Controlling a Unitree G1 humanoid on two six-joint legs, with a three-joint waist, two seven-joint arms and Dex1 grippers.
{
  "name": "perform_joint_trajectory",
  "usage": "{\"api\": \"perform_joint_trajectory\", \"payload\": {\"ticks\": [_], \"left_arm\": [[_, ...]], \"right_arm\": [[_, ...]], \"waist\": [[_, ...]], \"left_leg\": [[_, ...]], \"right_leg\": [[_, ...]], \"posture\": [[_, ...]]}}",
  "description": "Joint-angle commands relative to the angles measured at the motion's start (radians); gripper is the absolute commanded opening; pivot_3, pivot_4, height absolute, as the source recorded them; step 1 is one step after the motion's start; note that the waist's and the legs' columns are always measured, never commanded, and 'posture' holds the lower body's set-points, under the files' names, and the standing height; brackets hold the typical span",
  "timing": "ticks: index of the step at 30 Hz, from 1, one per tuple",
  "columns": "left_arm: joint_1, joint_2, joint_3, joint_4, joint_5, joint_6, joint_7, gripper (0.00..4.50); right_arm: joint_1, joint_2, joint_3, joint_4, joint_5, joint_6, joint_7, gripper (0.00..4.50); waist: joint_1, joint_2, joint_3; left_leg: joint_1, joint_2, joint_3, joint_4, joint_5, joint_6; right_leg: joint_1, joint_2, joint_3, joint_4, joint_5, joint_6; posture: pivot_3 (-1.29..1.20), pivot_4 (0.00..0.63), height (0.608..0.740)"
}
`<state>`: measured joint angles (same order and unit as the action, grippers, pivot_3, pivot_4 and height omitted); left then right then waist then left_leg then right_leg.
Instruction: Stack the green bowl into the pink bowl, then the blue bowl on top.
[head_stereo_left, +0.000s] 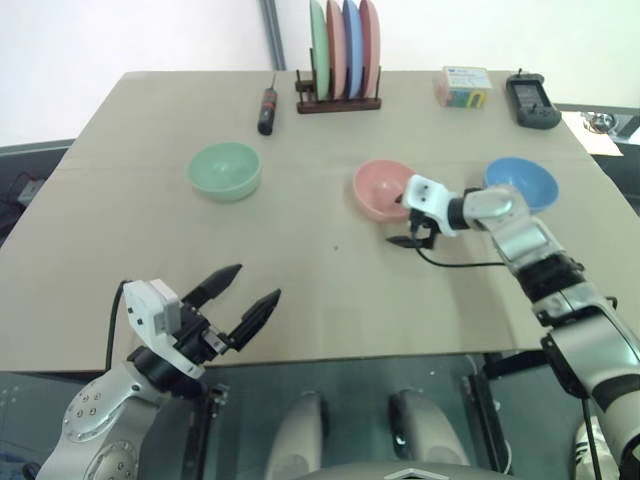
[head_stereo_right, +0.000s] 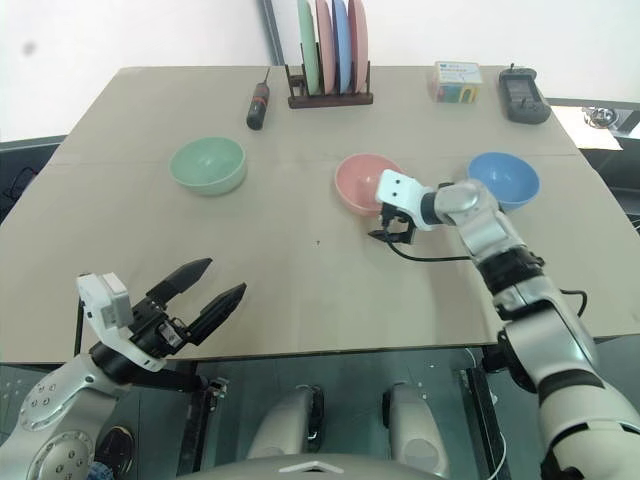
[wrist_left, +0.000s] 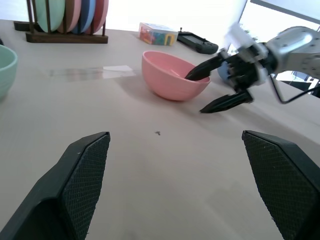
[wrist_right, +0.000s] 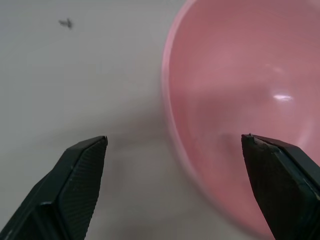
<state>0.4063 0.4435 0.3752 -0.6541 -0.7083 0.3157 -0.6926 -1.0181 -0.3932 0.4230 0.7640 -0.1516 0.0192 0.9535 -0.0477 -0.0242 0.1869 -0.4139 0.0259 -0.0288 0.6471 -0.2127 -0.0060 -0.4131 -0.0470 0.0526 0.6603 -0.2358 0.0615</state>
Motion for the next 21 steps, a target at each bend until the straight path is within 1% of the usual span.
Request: {"api": "perform_joint_trajectory", "payload": {"ticks": [1, 4, 5, 7, 8, 9, 10, 11, 15, 21], "left_arm": [[0.013, -0.009, 0.003, -0.044, 0.011, -0.039, 0.015, 4.5], [0.042, -0.021, 0.003, -0.052, 0.018, -0.057, 0.019, 4.5], [0.05, -0.024, -0.001, -0.053, 0.023, -0.064, 0.02, 4.5], [0.059, -0.028, -0.009, -0.052, 0.029, -0.075, 0.022, 4.5], [0.061, -0.028, -0.011, -0.051, 0.03, -0.078, 0.023, 4.5], [0.062, -0.028, -0.013, -0.049, 0.031, -0.082, 0.023, 4.5], [0.061, -0.028, -0.015, -0.045, 0.032, -0.085, 0.023, 4.5], [0.058, -0.028, -0.019, -0.04, 0.034, -0.088, 0.023, 4.5], [0.039, -0.025, -0.037, -0.02, 0.042, -0.093, 0.021, 4.5], [0.02, -0.015, -0.051, 0.0, 0.046, -0.095, 0.01, 4.5]], "right_arm": [[-0.079, 0.04, 0.007, 0.124, -0.05, -0.096, -0.029, 3.52], [-0.114, 0.069, -0.003, 0.181, -0.067, -0.136, -0.024, 2.5], [-0.118, 0.073, -0.006, 0.191, -0.072, -0.148, -0.019, 2.01], [-0.121, 0.076, -0.01, 0.194, -0.078, -0.165, -0.005, 1.21], [-0.122, 0.077, -0.012, 0.192, -0.08, -0.168, 0.001, 0.71], [-0.122, 0.078, -0.014, 0.189, -0.082, -0.171, 0.006, 0.5], [-0.121, 0.078, -0.015, 0.184, -0.084, -0.175, 0.009, 0.18], [-0.117, 0.073, -0.015, 0.169, -0.087, -0.182, 0.017, 0.03], [-0.074, 0.042, -0.009, 0.034, -0.083, -0.185, 0.09, 0.03], [0.103, -0.003, 0.008, -0.407, -0.049, -0.012, 0.227, 0.03]], "waist": [[0.001, 0.0, 0.0], [0.004, 0.0, 0.0], [0.004, 0.0, 0.0], [0.006, 0.0, 0.0], [0.006, 0.001, 0.0], [0.006, 0.001, 0.0], [0.004, 0.001, 0.0], [0.004, 0.001, 0.0], [0.005, 0.001, 0.0], [0.006, 0.001, 0.0]], "left_leg": [[0.0, 0.0, 0.0, 0.0, 0.0, 0.0], [-0.001, 0.0, 0.0, 0.0, 0.0, 0.0], [-0.001, 0.0, 0.0, 0.0, 0.0, 0.0], [-0.001, 0.0, 0.0, -0.001, 0.0, 0.0], [-0.001, 0.0, -0.001, -0.001, 0.0, 0.0], [-0.001, 0.0, 0.0, -0.001, 0.0, 0.0], [-0.001, 0.0, 0.0, -0.001, 0.0, 0.0], [0.0, 0.0, 0.0, -0.001, 0.0, 0.0], [-0.001, 0.0, 0.0, -0.001, 0.0, 0.0], [-0.001, 0.0, -0.001, -0.003, 0.0, 0.0]], "right_leg": [[0.0, 0.0, 0.0, 0.0, 0.0, 0.0], [0.0, 0.0, 0.0, 0.0, 0.0, 0.0], [0.0, 0.0, 0.0, -0.001, 0.0, 0.0], [0.0, 0.0, 0.0, -0.001, 0.0, 0.0], [0.0, 0.0, 0.0, -0.001, 0.0, 0.0], [-0.001, 0.0, 0.0, -0.001, 0.0, 0.0], [-0.001, 0.0, 0.0, -0.001, 0.0, 0.0], [-0.001, 0.0, 0.0, 0.0, 0.0, 0.0], [-0.001, 0.0, 0.0, 0.0, 0.0, 0.0], [-0.002, 0.0, -0.001, -0.001, 0.0, 0.0]], "posture": [[0.0, 0.15, 0.74], [0.0, 0.15, 0.74], [0.0, 0.15, 0.74], [0.0, 0.15, 0.74], [0.0, 0.15, 0.74], [0.0, 0.15, 0.74], [0.0, 0.15, 0.74], [0.0, 0.15, 0.74], [0.0, 0.15, 0.74], [0.0, 0.15, 0.74]]}}
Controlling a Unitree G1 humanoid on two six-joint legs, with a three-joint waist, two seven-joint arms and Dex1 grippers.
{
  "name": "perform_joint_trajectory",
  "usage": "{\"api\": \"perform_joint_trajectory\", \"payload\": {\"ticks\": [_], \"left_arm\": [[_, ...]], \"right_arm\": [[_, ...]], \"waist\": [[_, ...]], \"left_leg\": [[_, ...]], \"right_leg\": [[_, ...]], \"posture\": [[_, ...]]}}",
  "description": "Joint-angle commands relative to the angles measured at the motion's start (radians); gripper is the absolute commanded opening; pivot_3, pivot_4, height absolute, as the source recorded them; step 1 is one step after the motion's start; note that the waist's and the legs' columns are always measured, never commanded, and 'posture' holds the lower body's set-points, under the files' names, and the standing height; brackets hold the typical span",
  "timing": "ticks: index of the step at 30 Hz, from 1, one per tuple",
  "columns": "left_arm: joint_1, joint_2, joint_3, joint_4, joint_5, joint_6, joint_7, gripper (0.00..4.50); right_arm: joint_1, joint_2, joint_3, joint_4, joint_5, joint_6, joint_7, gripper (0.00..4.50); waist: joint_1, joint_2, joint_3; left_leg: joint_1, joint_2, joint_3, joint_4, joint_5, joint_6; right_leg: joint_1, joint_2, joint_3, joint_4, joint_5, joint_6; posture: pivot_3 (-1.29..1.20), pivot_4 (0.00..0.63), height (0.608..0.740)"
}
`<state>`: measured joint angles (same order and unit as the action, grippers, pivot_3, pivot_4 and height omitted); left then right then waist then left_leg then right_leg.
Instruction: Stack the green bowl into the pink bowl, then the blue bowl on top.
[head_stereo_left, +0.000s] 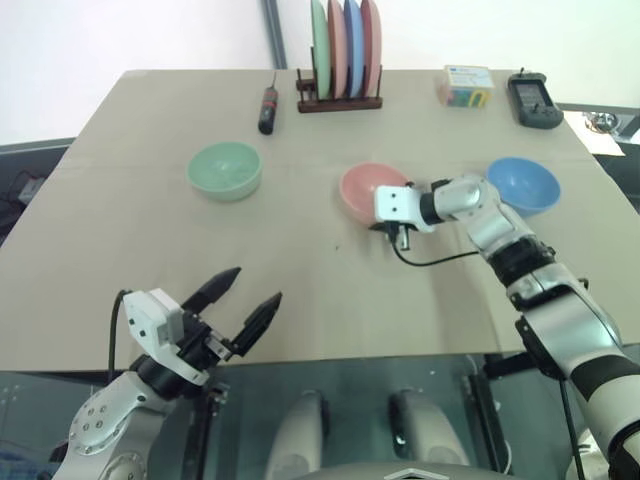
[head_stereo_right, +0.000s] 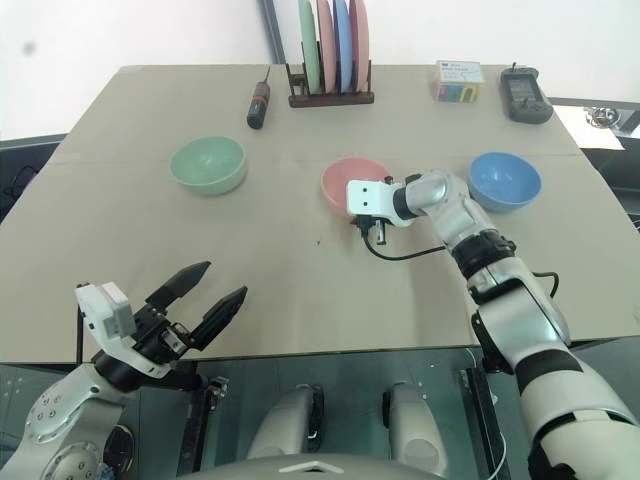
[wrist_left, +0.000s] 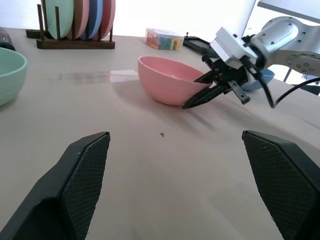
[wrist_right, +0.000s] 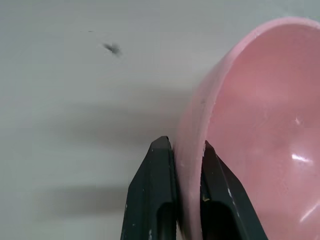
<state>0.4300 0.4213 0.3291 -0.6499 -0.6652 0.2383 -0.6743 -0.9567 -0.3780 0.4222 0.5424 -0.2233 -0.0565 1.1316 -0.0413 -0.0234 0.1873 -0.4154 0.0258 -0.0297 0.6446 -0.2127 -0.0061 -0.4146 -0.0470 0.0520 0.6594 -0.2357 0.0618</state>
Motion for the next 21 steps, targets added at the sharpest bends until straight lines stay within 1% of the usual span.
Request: {"api": "perform_joint_trajectory", "payload": {"ticks": [1, 5, 7, 8, 10, 11, 12, 14, 16, 17, 20, 21], "left_arm": [[-0.006, 0.009, -0.007, -0.001, 0.004, -0.017, -0.01, 4.5], [-0.013, 0.02, -0.008, 0.009, 0.001, -0.016, -0.016, 4.5], [-0.016, 0.024, -0.007, 0.012, -0.001, -0.015, -0.018, 4.5], [-0.018, 0.028, -0.007, 0.015, -0.002, -0.015, -0.02, 4.5], [-0.026, 0.034, -0.008, 0.022, -0.001, -0.014, -0.021, 4.5], [-0.034, 0.038, -0.01, 0.026, 0.001, -0.012, -0.02, 4.5], [-0.041, 0.041, -0.01, 0.031, 0.003, -0.01, -0.02, 4.5], [-0.061, 0.046, -0.012, 0.045, 0.018, -0.001, -0.003, 4.5], [-0.102, 0.054, -0.019, 0.066, 0.057, 0.015, 0.04, 4.5], [-0.12, 0.057, -0.023, 0.073, 0.073, 0.024, 0.06, 4.5], [-0.181, 0.08, -0.038, 0.092, 0.122, 0.077, 0.119, 4.5], [-0.212, 0.096, -0.04, 0.106, 0.144, 0.102, 0.142, 4.5]], "right_arm": [[0.065, -0.027, 0.016, -0.236, 0.017, 0.079, 0.058, 0.03], [0.142, -0.055, 0.046, -0.41, -0.004, 0.138, 0.084, 0.03], [0.158, -0.063, 0.056, -0.446, -0.011, 0.149, 0.083, 0.78], [0.159, -0.068, 0.061, -0.451, -0.02, 0.145, 0.079, 1.01], [0.155, -0.076, 0.066, -0.444, -0.03, 0.138, 0.068, 1.89], [0.151, -0.077, 0.064, -0.437, -0.034, 0.135, 0.06, 2.03], [0.148, -0.078, 0.063, -0.433, -0.036, 0.134, 0.055, 2.49], [0.142, -0.08, 0.057, -0.43, -0.04, 0.132, 0.047, 3.13], [0.14, -0.09, 0.045, -0.442, -0.034, 0.143, 0.049, 3.93], [0.14, -0.096, 0.039, -0.451, -0.029, 0.15, 0.052, 4.44], [0.154, -0.135, -0.01, -0.502, 0.008, 0.214, 0.067, 4.48], [0.168, -0.151, -0.052, -0.547, 0.065, 0.298, 0.093, 4.48]], "waist": [[0.0, 0.0, 0.0], [0.0, 0.0, 0.0], [-0.001, 0.0, 0.0], [-0.001, 0.0, 0.0], [-0.001, 0.0, 0.0], [0.0, 0.0, 0.0], [0.001, 0.0, 0.0], [0.002, 0.0, 0.0], [0.002, 0.0, 0.0], [0.001, 0.0, 0.0], [0.003, 0.0, 0.0], [0.005, 0.0, 0.0]], "left_leg": [[0.0, 0.0, 0.0, 0.0, 0.0, 0.0], [0.001, 0.0, 0.0, 0.0, 0.0, 0.0], [0.001, 0.0, 0.0, 0.0, 0.0, 0.0], [0.001, 0.0, 0.0, 0.001, 0.0, 0.0], [0.001, 0.0, 0.0, 0.001, 0.0, 0.0], [0.001, 0.0, 0.0, 0.001, 0.0, 0.0], [0.001, 0.0, 0.0, 0.001, 0.0, 0.0], [0.001, 0.0, 0.0, 0.001, 0.0, 0.0], [0.001, 0.0, 0.0, 0.001, 0.0, 0.0], [0.001, 0.0, 0.0, 0.001, 0.0, 0.0], [0.0, 0.0, 0.0, 0.001, 0.0, 0.0], [0.0, 0.0, -0.001, 0.001, 0.0, 0.0]], "right_leg": [[0.0, 0.0, 0.0, 0.0, 0.0, 0.0], [0.0, 0.0, 0.0, 0.001, 0.0, 0.0], [0.0, 0.0, 0.0, 0.001, 0.0, 0.0], [0.0, 0.0, 0.0, 0.001, 0.0, 0.0], [0.0, 0.0, 0.0, 0.001, 0.0, 0.0], [0.0, 0.0, 0.0, 0.001, 0.0, 0.0], [0.0, 0.0, 0.0, 0.001, 0.0, 0.0], [0.0, 0.0, 0.0, 0.0, 0.0, 0.0], [0.0, 0.0, 0.0, 0.0, 0.0, 0.0], [0.0, 0.0, 0.0, 0.0, 0.0, 0.0], [0.0, 0.0, -0.001, 0.0, 0.0, 0.0], [0.0, 0.0, -0.001, 0.0, 0.0, 0.0]], "posture": [[0.0, 0.15, 0.74], [0.0, 0.15, 0.74], [0.0, 0.15, 0.74], [0.0, 0.15, 0.74], [0.0, 0.15, 0.74], [0.0, 0.15, 0.74], [0.0, 0.15, 0.74], [0.0, 0.15, 0.74], [0.0, 0.15, 0.74], [0.0, 0.15, 0.74], [0.0, 0.15, 0.74], [0.0, 0.15, 0.74]]}}
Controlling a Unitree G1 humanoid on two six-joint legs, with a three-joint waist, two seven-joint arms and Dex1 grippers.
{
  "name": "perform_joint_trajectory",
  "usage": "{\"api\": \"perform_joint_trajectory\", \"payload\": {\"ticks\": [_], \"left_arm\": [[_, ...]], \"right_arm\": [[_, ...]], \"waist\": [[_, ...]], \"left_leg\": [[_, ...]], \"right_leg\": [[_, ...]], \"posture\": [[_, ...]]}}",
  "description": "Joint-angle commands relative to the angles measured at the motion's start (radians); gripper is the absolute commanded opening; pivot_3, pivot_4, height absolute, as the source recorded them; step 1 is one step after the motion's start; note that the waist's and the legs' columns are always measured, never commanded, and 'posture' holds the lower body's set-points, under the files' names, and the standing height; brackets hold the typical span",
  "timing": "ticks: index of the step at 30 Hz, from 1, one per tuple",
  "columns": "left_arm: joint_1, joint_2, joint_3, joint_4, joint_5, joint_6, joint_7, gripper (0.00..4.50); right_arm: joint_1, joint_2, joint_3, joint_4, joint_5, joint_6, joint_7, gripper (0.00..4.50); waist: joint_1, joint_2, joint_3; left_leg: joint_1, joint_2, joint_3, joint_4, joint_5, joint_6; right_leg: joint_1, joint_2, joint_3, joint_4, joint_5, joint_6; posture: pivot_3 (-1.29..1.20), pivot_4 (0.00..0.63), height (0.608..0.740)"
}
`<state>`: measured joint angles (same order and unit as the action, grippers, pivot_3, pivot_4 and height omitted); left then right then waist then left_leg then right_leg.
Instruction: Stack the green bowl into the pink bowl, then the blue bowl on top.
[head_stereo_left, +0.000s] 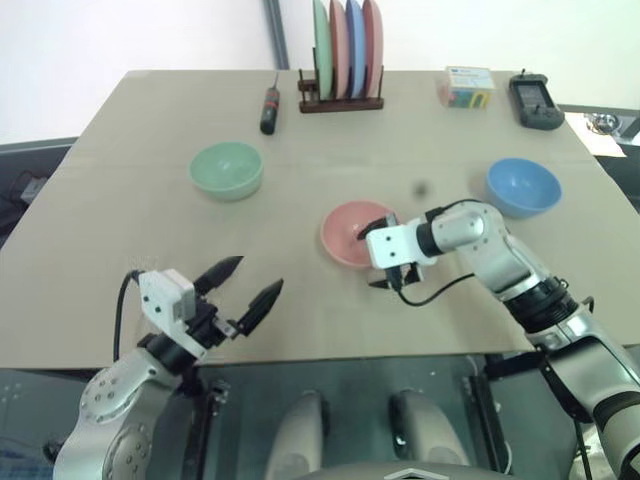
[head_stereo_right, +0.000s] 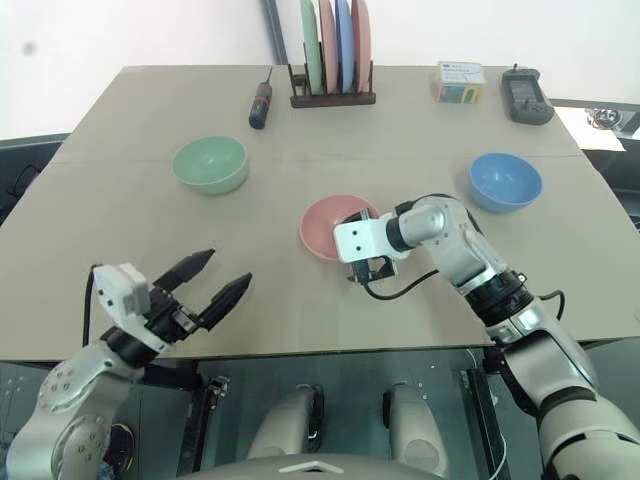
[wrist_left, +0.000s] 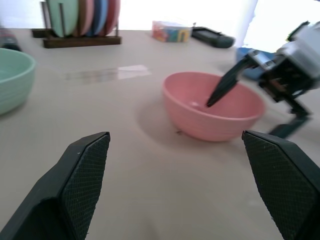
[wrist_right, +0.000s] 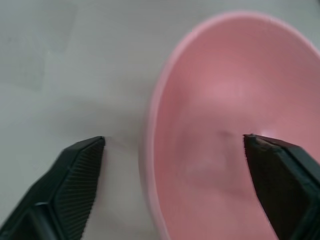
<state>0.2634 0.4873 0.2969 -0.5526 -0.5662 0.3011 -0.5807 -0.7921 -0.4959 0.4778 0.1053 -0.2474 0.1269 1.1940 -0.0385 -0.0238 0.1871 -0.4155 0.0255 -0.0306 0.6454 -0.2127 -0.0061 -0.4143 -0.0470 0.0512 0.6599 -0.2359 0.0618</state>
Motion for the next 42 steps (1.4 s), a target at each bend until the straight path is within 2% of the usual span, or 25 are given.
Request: {"api": "perform_joint_trajectory", "payload": {"ticks": [1, 4, 8, 11, 15, 23, 31, 32, 34, 35, 38, 39, 40, 42], "left_arm": [[-0.074, 0.043, -0.009, 0.021, 0.059, 0.059, 0.065, 4.5], [-0.142, 0.071, -0.011, 0.053, 0.087, 0.098, 0.093, 4.5], [-0.407, 0.169, -0.077, 0.231, 0.185, 0.155, 0.099, 4.5], [-0.571, 0.212, -0.111, 0.378, 0.214, 0.163, 0.054, 4.5], [-0.772, 0.251, -0.191, 0.598, 0.32, 0.108, 0.014, 4.5], [-1.033, 0.247, -0.371, 1.058, 0.551, -0.117, -0.052, 4.5], [-1.176, 0.187, -0.452, 1.336, 0.662, -0.208, -0.087, 4.5], [-1.189, 0.184, -0.455, 1.36, 0.672, -0.22, -0.083, 4.0], [-1.21, 0.18, -0.46, 1.397, 0.689, -0.234, -0.084, 3.64], [-1.222, 0.179, -0.461, 1.418, 0.697, -0.236, -0.08, 2.99], [-1.245, 0.174, -0.457, 1.457, 0.713, -0.25, -0.08, 1.6], [-1.249, 0.173, -0.455, 1.464, 0.716, -0.254, -0.083, 1.33], [-1.252, 0.173, -0.454, 1.47, 0.719, -0.259, -0.082, 0.75], [-1.256, 0.174, -0.451, 1.474, 0.721, -0.267, -0.085, 0.03]], "right_arm": [[0.015, -0.043, -0.148, -0.15, 0.146, 0.195, 0.049, 4.48], [0.024, -0.052, -0.233, -0.221, 0.25, 0.354, 0.047, 4.48], [0.058, -0.056, -0.474, -0.322, 0.493, 0.649, 0.002, 4.48], [0.086, -0.043, -0.582, -0.397, 0.629, 0.742, -0.038, 4.48], [0.102, -0.023, -0.691, -0.442, 0.756, 0.789, -0.124, 4.48], [0.166, -0.063, -0.741, -0.515, 0.87, 0.767, -0.224, 4.48], [0.177, -0.112, -0.72, -0.506, 0.888, 0.727, -0.285, 4.48], [0.177, -0.115, -0.717, -0.504, 0.89, 0.723, -0.289, 4.5], [0.178, -0.123, -0.712, -0.501, 0.896, 0.716, -0.296, 4.5], [0.178, -0.126, -0.709, -0.499, 0.897, 0.712, -0.298, 4.5], [0.177, -0.135, -0.703, -0.492, 0.903, 0.701, -0.307, 4.5], [0.177, -0.137, -0.701, -0.49, 0.906, 0.698, -0.309, 4.5], [0.176, -0.139, -0.698, -0.488, 0.908, 0.695, -0.312, 4.5], [0.174, -0.143, -0.694, -0.483, 0.91, 0.689, -0.316, 4.5]], "waist": [[0.003, 0.0, 0.0], [0.004, 0.0, 0.0], [0.012, 0.0, 0.0], [0.016, 0.0, 0.0], [0.011, 0.0, 0.0], [0.005, 0.0, 0.0], [0.004, -0.001, 0.001], [0.003, -0.001, 0.001], [0.002, -0.001, 0.001], [0.002, -0.001, 0.001], [0.002, -0.001, 0.001], [0.002, -0.001, 0.001], [0.002, -0.001, 0.001], [0.002, -0.001, 0.001]], "left_leg": [[0.0, 0.0, 0.0, 0.0, 0.0, 0.0], [0.0, 0.0, -0.002, 0.0, 0.0, 0.0], [-0.001, 0.0, -0.005, 0.001, 0.0, 0.0], [-0.001, 0.0, -0.005, 0.001, 0.0, 0.0], [-0.001, -0.001, -0.003, 0.0, 0.0, 0.0], [-0.002, -0.001, -0.003, -0.002, 0.0, 0.0], [-0.003, -0.001, -0.004, -0.002, 0.0, 0.0], [-0.003, -0.001, -0.004, -0.002, 0.0, 0.0], [-0.004, -0.001, -0.003, -0.002, 0.0, 0.0], [-0.004, -0.001, -0.004, -0.002, 0.0, 0.0], [-0.004, -0.001, -0.004, -0.002, 0.0, 0.0], [-0.004, -0.001, -0.004, -0.002, 0.0, 0.0], [-0.004, -0.001, -0.004, -0.002, 0.0, 0.0], [-0.004, -0.001, -0.004, -0.002, 0.0, 0.0]], "right_leg": [[0.0, 0.0, 0.0, 0.0, 0.0, 0.0], [0.001, 0.0, -0.002, 0.0, 0.0, 0.001], [0.001, 0.0, -0.005, 0.001, 0.0, 0.0], [0.002, 0.0, -0.005, 0.0, 0.0, 0.0], [0.001, 0.0, -0.004, -0.001, 0.002, 0.004], [0.001, 0.0, -0.004, -0.002, 0.002, 0.004], [0.0, 0.0, -0.004, -0.001, 0.002, 0.004], [0.0, 0.0, -0.004, -0.002, 0.002, 0.004], [-0.001, 0.0, -0.004, -0.001, 0.002, 0.005], [-0.001, 0.0, -0.004, -0.001, 0.002, 0.004], [-0.002, 0.0, -0.004, -0.001, 0.002, 0.005], [-0.002, 0.0, -0.004, -0.001, 0.002, 0.005], [-0.001, 0.0, -0.004, -0.001, 0.002, 0.005], [-0.002, 0.0, -0.004, -0.001, 0.002, 0.005]], "posture": [[0.0, 0.15, 0.74], [0.0, 0.15, 0.74], [0.0, 0.15, 0.74], [0.0, 0.15, 0.74], [0.0, 0.15, 0.74], [0.0, 0.15, 0.74], [0.0, 0.15, 0.74], [0.0, 0.15, 0.74], [0.0, 0.15, 0.74], [0.0, 0.15, 0.74], [0.0, 0.15, 0.74], [0.0, 0.15, 0.74], [0.0, 0.15, 0.74], [0.0, 0.15, 0.74]]}}
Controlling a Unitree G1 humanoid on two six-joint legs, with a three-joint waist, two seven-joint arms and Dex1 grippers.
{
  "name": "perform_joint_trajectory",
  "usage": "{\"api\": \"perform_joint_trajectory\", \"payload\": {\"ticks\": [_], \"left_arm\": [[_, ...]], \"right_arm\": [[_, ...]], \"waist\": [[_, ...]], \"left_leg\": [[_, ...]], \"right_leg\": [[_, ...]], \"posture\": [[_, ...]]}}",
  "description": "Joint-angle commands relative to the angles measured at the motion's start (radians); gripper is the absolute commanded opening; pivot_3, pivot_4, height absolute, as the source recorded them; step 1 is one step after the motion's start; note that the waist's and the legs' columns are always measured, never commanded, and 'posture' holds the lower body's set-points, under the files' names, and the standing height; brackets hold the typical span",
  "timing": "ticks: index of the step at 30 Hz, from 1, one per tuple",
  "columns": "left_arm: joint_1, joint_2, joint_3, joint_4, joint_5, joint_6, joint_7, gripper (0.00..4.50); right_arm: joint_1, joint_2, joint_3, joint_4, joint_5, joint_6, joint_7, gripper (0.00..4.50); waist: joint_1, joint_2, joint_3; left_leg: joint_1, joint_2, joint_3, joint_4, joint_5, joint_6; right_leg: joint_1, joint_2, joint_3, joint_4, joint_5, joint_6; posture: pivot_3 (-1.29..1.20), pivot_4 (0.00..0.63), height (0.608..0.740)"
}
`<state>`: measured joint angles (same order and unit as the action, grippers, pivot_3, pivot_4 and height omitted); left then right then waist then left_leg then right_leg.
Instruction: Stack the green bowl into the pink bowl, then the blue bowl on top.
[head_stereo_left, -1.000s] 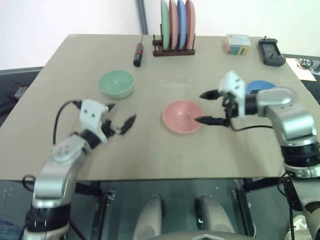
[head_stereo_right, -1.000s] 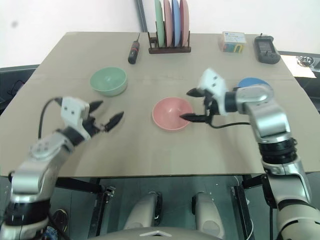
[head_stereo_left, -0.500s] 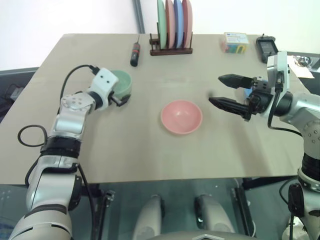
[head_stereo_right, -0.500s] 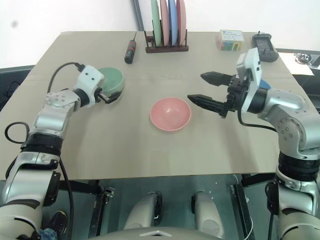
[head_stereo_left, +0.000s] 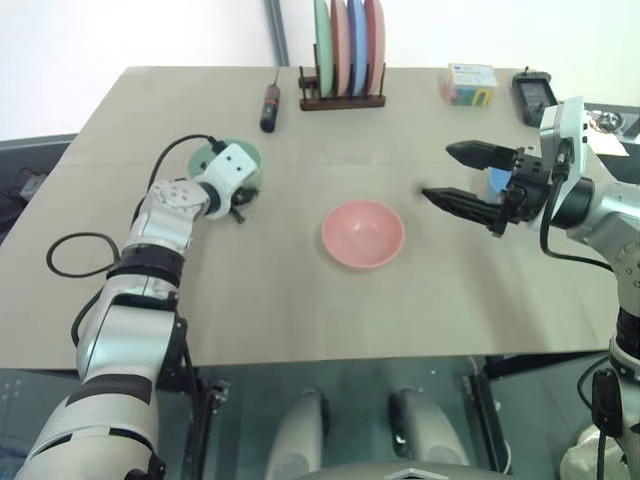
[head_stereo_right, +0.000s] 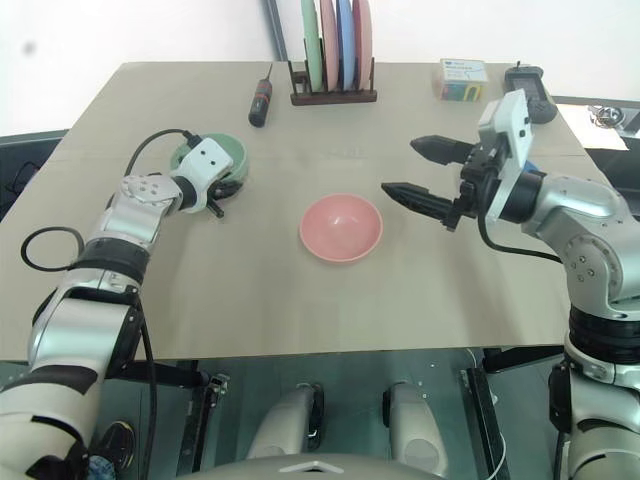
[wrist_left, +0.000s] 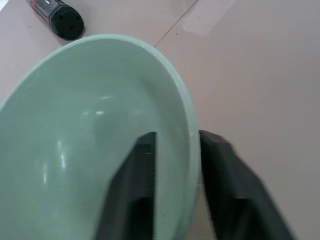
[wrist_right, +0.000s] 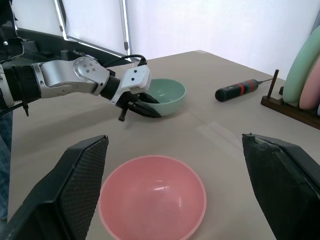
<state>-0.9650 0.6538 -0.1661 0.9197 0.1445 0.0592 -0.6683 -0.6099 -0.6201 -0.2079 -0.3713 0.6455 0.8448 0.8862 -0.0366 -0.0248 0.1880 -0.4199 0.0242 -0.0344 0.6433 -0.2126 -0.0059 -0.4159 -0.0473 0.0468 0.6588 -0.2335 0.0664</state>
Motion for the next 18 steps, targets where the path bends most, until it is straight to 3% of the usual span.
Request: {"api": "perform_joint_trajectory", "payload": {"ticks": [1, 9, 18], "left_arm": [[-0.028, 0.007, 0.014, 0.001, 0.011, -0.03, 0.001, 0.03], [-0.066, -0.02, -0.004, -0.087, 0.02, -0.104, -0.055, 0.03], [0.03, -0.085, -0.083, -0.657, -0.132, -0.143, -0.425, 0.03]], "right_arm": [[-0.009, -0.02, -0.008, -0.005, 0.019, -0.03, -0.009, 4.5], [-0.014, -0.034, 0.004, 0.019, 0.022, -0.045, -0.006, 4.5], [-0.026, -0.038, 0.02, 0.028, 0.041, -0.058, -0.007, 4.5]], "waist": [[0.0, 0.0, 0.0], [0.004, 0.0, 0.0], [0.017, 0.0, 0.0]], "left_leg": [[0.0, 0.0, 0.0, 0.0, 0.0, 0.0], [-0.001, 0.0, -0.001, 0.001, 0.0, 0.0], [-0.011, -0.001, -0.002, 0.006, 0.0, 0.0]], "right_leg": [[0.0, 0.0, 0.0, 0.0, 0.0, 0.0], [0.0, 0.0, -0.001, 0.0, 0.0, 0.0], [-0.007, -0.001, -0.002, 0.001, 0.0, 0.0]], "posture": [[0.0, 0.15, 0.74], [0.0, 0.15, 0.74], [0.0, 0.15, 0.74]]}}
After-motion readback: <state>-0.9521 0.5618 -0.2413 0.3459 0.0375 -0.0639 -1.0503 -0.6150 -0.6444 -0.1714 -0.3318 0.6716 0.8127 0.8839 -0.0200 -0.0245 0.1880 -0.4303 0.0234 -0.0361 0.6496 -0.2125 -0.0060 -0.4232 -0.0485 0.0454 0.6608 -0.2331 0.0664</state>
